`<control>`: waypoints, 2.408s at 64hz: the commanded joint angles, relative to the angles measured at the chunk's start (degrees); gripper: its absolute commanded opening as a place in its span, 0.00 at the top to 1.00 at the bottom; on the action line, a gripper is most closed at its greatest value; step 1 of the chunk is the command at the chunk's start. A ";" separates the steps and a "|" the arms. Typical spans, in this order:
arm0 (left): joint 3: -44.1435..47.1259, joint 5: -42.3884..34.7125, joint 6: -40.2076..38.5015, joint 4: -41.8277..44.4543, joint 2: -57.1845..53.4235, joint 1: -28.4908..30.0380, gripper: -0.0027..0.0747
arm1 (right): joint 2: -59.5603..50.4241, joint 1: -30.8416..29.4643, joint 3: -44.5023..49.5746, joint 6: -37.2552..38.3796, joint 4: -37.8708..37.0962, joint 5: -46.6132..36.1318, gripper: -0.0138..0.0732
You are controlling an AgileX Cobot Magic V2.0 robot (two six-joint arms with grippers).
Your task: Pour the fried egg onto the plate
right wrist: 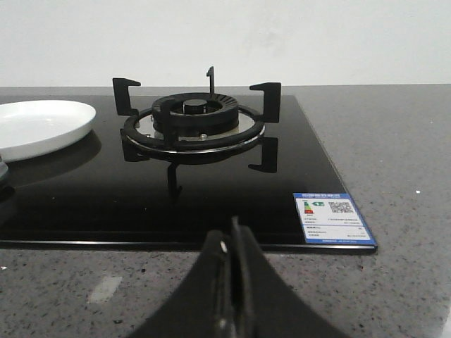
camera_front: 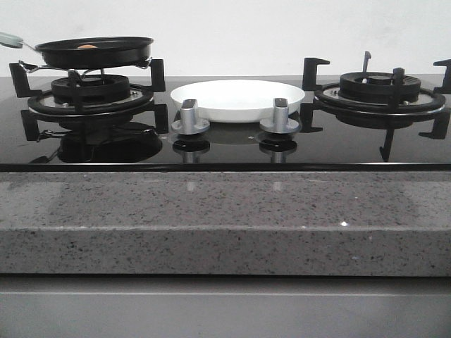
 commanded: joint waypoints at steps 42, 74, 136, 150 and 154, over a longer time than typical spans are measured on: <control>0.36 -4.49 -0.20 -0.16 -0.97 0.18 0.99 | -0.92 -0.35 -0.25 -0.19 -0.53 -4.53 0.92; -0.59 -8.00 -0.20 -0.37 -0.97 0.18 0.99 | -0.92 -0.35 -1.93 -0.19 -0.46 -4.37 0.92; -42.40 27.58 -0.20 -1.90 31.79 0.18 0.99 | 29.27 -0.35 -39.61 -0.24 -0.52 24.08 0.92; -42.30 28.50 -0.20 -3.77 35.39 0.18 0.99 | 32.05 -0.35 -39.61 -0.24 -0.40 26.87 0.91; -42.30 28.50 -0.20 -3.77 36.23 0.18 0.93 | 32.66 -0.29 -39.61 -0.24 0.05 27.25 0.86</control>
